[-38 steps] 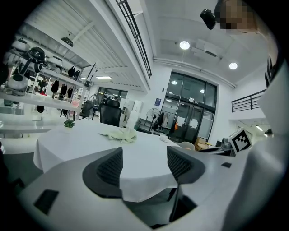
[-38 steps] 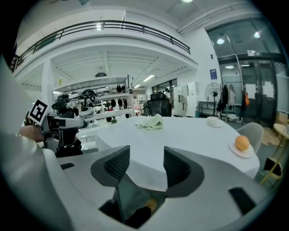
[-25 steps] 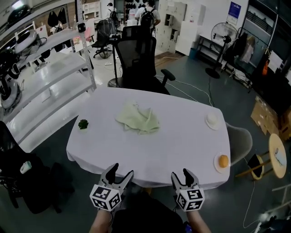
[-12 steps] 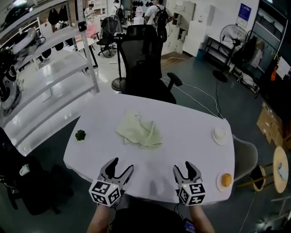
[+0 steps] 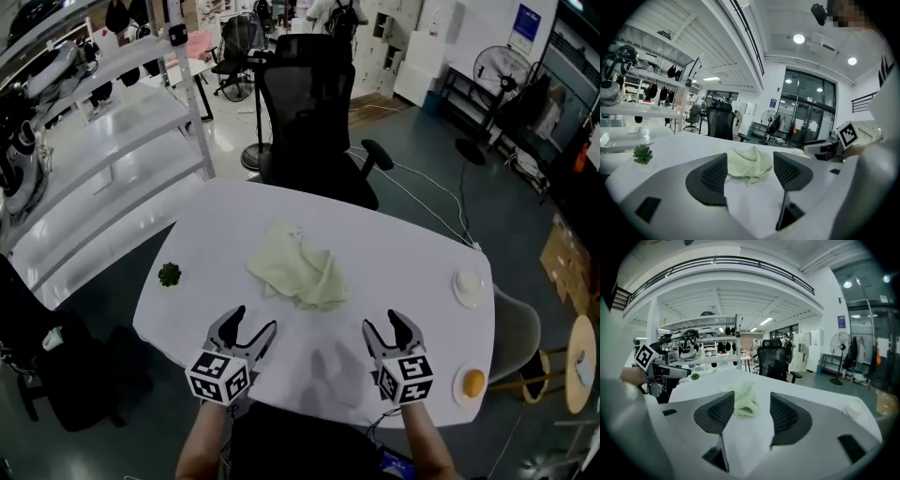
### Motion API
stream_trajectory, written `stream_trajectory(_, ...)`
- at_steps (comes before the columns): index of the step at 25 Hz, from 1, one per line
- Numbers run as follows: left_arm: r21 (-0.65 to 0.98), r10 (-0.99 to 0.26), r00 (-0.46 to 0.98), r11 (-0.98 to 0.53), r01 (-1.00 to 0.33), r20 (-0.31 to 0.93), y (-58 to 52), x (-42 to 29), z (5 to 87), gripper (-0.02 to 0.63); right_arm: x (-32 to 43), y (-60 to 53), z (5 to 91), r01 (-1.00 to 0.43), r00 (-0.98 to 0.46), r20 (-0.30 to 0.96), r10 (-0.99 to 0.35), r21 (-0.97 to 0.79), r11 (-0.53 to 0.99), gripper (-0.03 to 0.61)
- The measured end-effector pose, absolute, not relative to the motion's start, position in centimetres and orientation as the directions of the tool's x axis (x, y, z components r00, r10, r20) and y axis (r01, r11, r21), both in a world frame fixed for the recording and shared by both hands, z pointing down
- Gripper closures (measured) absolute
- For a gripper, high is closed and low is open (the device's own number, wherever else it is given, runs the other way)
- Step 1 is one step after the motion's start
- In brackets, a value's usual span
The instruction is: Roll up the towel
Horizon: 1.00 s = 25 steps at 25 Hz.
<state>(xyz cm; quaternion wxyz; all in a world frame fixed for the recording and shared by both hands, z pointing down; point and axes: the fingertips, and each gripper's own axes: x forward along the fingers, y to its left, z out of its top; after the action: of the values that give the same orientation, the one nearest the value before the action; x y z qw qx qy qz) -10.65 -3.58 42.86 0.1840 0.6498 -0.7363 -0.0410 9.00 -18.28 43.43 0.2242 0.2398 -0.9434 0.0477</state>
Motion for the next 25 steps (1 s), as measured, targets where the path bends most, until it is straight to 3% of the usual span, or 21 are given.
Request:
stream_trajectory(15, 0.266, -0.930, -0.031, 0.136, -0.954, 0.366, -8.5, -20.3, 45.7, 0.288, -2.2, -22.5, 43.5, -0.337, -0.777, 0.534, -0.335, 0.097, 0.936, 0.325)
stream_trajectory(25, 0.260, -0.882, 0.014, 0.124, -0.958, 0.472, -13.4, -24.7, 50.6, 0.288, -9.4, -23.8, 46.3, -0.157, -0.730, 0.642, -0.235, 0.177, 0.972, 0.330)
